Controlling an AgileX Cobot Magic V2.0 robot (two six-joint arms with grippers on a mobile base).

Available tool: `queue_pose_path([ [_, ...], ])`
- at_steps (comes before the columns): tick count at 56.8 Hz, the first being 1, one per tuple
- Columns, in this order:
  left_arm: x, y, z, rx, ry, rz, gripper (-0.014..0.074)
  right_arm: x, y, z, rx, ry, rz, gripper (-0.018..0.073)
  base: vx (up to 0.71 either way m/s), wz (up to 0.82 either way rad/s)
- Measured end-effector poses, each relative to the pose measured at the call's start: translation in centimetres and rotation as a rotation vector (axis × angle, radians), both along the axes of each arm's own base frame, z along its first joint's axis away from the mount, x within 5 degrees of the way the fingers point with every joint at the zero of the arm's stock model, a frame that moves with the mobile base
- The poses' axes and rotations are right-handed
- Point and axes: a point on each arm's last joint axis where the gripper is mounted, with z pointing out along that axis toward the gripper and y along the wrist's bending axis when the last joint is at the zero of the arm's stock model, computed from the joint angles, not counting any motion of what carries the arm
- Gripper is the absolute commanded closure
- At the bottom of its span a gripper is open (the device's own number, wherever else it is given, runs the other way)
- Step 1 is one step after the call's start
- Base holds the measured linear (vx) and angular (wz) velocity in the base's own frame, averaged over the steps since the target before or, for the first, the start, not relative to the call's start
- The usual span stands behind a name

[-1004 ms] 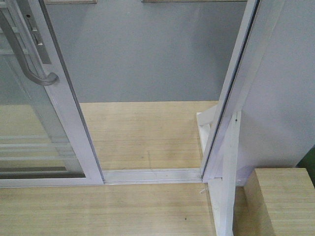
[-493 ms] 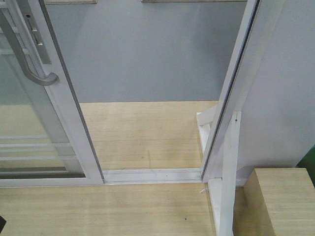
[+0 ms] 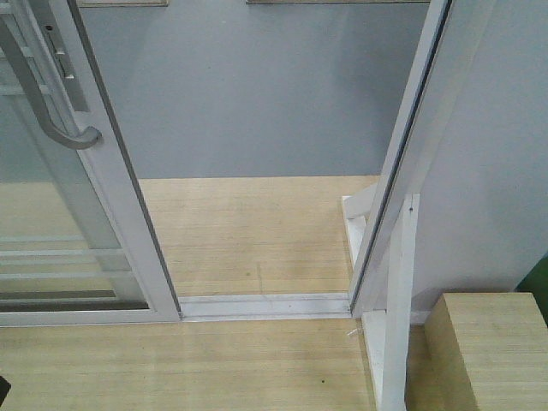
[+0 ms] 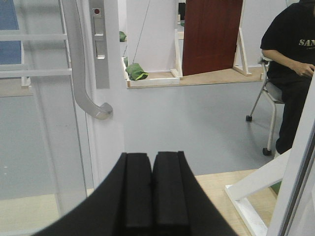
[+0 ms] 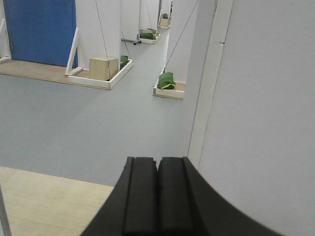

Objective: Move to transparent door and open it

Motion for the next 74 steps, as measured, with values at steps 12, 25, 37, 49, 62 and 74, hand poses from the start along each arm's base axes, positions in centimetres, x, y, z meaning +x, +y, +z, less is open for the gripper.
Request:
queue_pose_path([
  [12,0.0,0.0,0.0,0.0,0.0,0.0,0.0596,0.3,0.3,-1.1,0.038,0.007,0.018,0.0561,0.0,0.0],
  [25,0.0,0.0,0.0,-0.001,0.0,0.0,0.0596,0.3,0.7,-9.0,0.115,0.031,0.049,0.0561,0.0,0.0],
  [37,0.0,0.0,0.0,-0.001,0.001,0.0,0.0596,0.2,0.7,-10.2,0.137,0.008,0.054,0.0561,0.0,0.0],
  [49,0.0,0.0,0.0,-0.002,0.001,0.0,0.0596,0.2,0.7,-10.0,0.143,-0.007,0.056,0.0561,0.0,0.0],
  [62,0.0,0.0,0.0,-0.002,0.001,0.0,0.0596,0.2,0.7,-10.0,0.144,-0.007,0.056,0.0561,0.0,0.0],
  [74,0.0,0.0,0.0,-0.002,0.001,0.0,0.0596,0.2,0.7,-10.0,0.144,-0.007,0.056,0.0561,0.0,0.0],
])
